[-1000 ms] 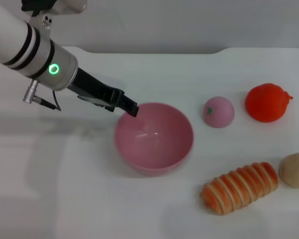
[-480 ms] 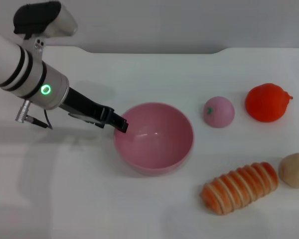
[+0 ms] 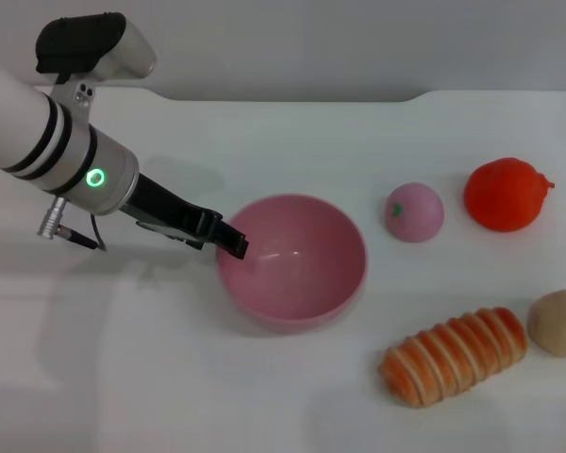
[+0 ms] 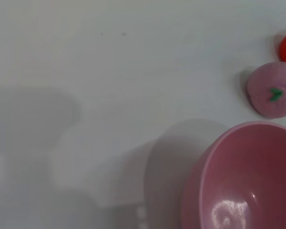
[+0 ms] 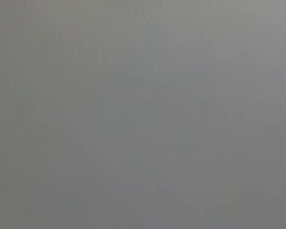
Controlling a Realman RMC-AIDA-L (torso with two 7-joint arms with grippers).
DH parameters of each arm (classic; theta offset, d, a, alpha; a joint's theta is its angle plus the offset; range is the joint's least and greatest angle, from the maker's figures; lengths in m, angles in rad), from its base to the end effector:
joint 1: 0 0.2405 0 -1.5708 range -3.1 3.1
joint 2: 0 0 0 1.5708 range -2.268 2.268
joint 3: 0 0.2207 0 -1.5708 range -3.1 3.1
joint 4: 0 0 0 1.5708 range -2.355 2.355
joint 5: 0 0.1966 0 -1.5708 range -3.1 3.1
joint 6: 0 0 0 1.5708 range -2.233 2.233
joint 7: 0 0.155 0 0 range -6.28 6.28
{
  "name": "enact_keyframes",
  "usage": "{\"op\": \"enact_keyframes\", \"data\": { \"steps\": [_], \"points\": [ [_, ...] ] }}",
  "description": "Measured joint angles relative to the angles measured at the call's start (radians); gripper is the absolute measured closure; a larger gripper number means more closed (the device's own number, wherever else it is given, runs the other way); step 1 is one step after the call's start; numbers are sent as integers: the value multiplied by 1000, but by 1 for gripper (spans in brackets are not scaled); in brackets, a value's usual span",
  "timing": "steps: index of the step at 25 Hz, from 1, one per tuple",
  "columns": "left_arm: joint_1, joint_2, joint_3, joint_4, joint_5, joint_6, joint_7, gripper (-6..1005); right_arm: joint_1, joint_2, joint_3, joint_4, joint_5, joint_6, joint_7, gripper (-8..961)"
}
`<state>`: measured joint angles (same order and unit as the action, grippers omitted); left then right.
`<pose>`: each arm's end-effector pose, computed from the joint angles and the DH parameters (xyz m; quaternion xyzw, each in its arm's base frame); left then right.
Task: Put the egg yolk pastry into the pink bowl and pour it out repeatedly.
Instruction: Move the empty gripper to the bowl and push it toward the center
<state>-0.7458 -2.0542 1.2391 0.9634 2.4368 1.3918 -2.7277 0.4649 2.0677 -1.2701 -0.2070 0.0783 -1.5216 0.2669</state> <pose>-0.1726 0.3549 -0.0147 -0.8510 -0.5000 0.0742 0.1428 0.2538 0.3295 0.1156 -0.5417 0.0912 0.4659 0.6937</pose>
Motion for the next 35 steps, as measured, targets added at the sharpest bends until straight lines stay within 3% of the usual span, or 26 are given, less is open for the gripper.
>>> {"op": "enact_keyframes", "data": {
  "steps": [30,35],
  "points": [
    [-3,-11,101,-77,-42,-109,-1,327,-5,2,1,0,0,0,0,266],
    [-4,-9,112,-77,-41,-120,-9,369,-7,2,9,0,6,-4,0,266]
  ]
}}
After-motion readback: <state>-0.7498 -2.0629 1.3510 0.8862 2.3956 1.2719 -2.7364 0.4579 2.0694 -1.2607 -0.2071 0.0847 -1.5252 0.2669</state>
